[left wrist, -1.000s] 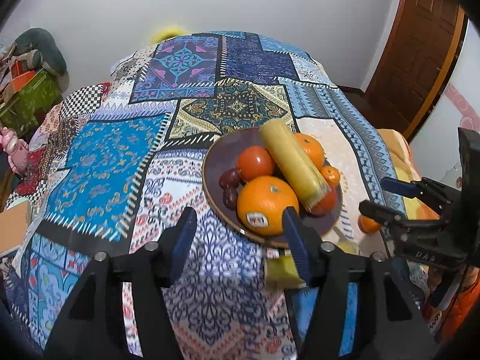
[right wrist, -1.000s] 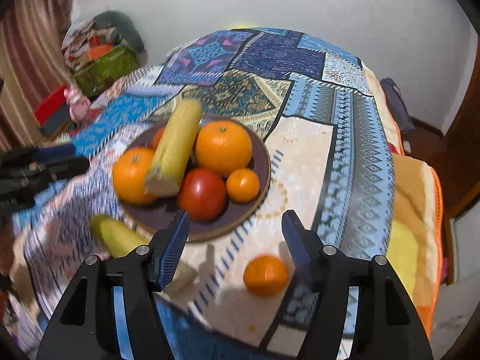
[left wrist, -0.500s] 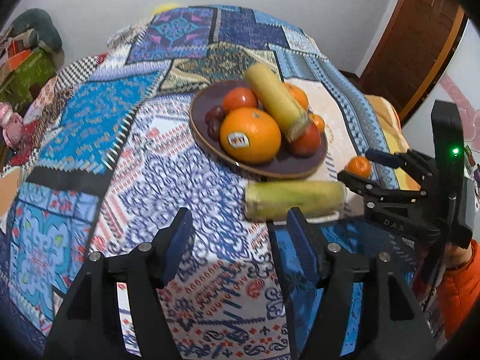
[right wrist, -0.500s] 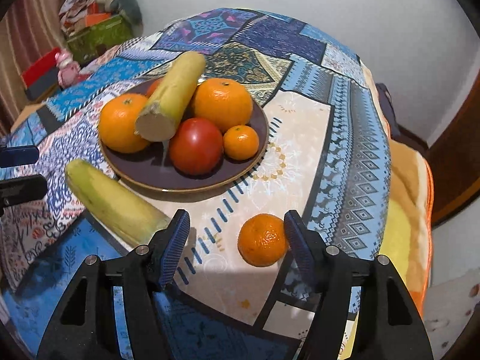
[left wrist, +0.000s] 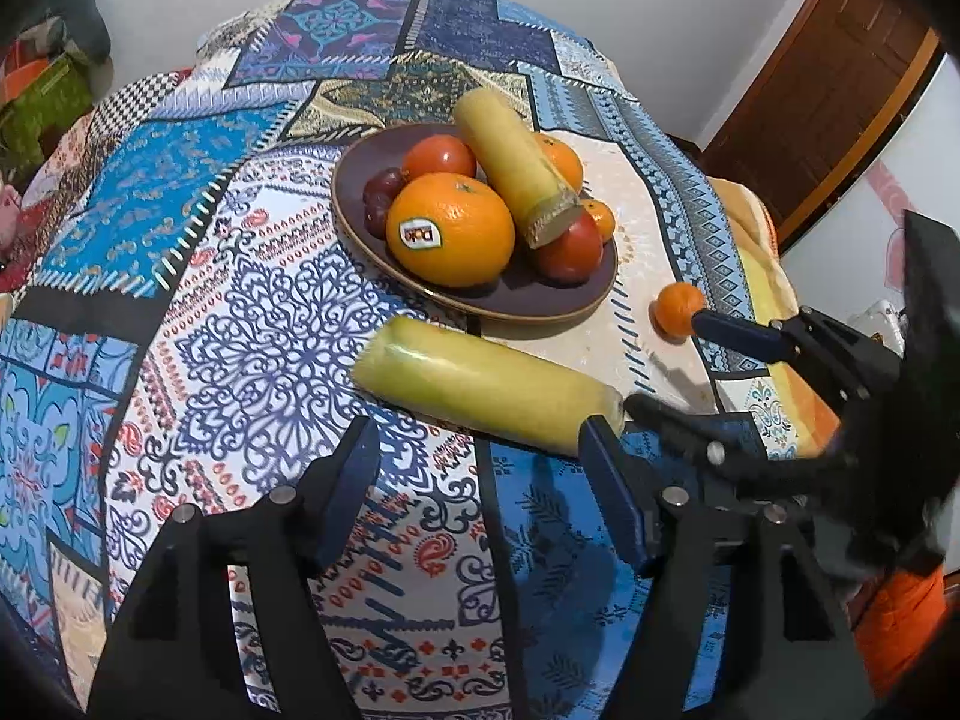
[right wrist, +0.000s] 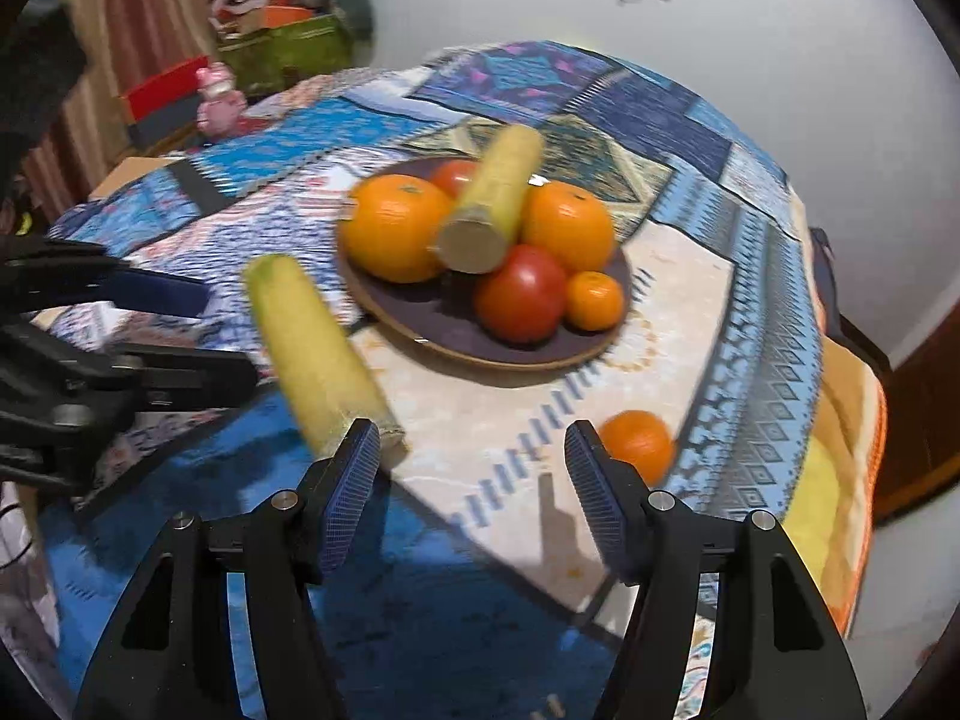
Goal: Organize fruits
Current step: 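Move left tool toward the pale yellow-green squash while right tool approaches another mandarin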
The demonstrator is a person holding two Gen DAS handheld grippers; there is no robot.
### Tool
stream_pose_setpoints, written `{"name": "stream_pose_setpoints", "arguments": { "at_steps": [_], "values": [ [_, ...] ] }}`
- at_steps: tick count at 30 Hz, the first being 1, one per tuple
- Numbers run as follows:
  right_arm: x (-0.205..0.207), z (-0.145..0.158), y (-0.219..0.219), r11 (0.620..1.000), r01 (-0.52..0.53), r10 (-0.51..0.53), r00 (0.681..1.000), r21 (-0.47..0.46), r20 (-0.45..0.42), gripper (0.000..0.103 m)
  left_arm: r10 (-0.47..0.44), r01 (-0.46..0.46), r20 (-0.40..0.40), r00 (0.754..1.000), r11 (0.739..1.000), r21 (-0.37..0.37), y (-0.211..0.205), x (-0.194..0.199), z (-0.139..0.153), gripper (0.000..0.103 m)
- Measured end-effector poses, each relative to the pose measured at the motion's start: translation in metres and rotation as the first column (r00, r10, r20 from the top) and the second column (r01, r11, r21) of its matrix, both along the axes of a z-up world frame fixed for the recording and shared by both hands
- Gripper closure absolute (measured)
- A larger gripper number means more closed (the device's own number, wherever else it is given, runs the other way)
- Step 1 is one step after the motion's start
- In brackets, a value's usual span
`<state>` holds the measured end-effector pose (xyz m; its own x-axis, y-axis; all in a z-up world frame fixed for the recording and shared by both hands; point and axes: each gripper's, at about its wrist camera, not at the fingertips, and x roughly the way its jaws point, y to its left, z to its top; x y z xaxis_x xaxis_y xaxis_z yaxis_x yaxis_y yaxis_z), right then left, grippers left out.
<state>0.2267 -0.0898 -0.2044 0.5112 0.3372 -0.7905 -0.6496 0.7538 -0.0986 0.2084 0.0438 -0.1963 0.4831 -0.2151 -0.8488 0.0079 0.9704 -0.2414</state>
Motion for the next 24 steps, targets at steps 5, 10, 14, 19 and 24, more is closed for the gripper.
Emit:
{"name": "stream_pose_setpoints", "arguments": {
  "at_steps": [5,10,14,19,24],
  "values": [
    [-0.014,-0.008,0.016,0.998,-0.055,0.055,0.998,0.005,-0.026,0.042,0.007,-0.007,-0.019,1.0,1.0,0.017,-0.008,0.007,-0.005,0.034],
    [-0.011,-0.002,0.004,0.997,-0.015,0.018,0.999,0.071,-0.044,0.042,0.026,-0.026,-0.02,0.999,1.0,0.011,-0.014,0.02,-0.005,0.034],
    [-0.005,0.007,-0.021,0.995,0.038,-0.034,0.999,0.093,-0.038,0.042,0.054,-0.054,-0.013,0.998,0.998,0.018,-0.021,0.031,-0.003,0.034],
    [0.004,0.014,-0.055,0.987,0.123,-0.119,0.992,0.109,-0.041,0.042,0.088,-0.088,-0.003,0.996,0.993,0.083,-0.033,0.04,-0.009,0.021],
    [0.018,0.01,-0.081,0.967,0.211,-0.199,0.976,0.143,-0.091,0.042,0.131,-0.133,0.02,0.991,0.98,0.149,-0.038,0.041,-0.017,0.016]
  ]
}}
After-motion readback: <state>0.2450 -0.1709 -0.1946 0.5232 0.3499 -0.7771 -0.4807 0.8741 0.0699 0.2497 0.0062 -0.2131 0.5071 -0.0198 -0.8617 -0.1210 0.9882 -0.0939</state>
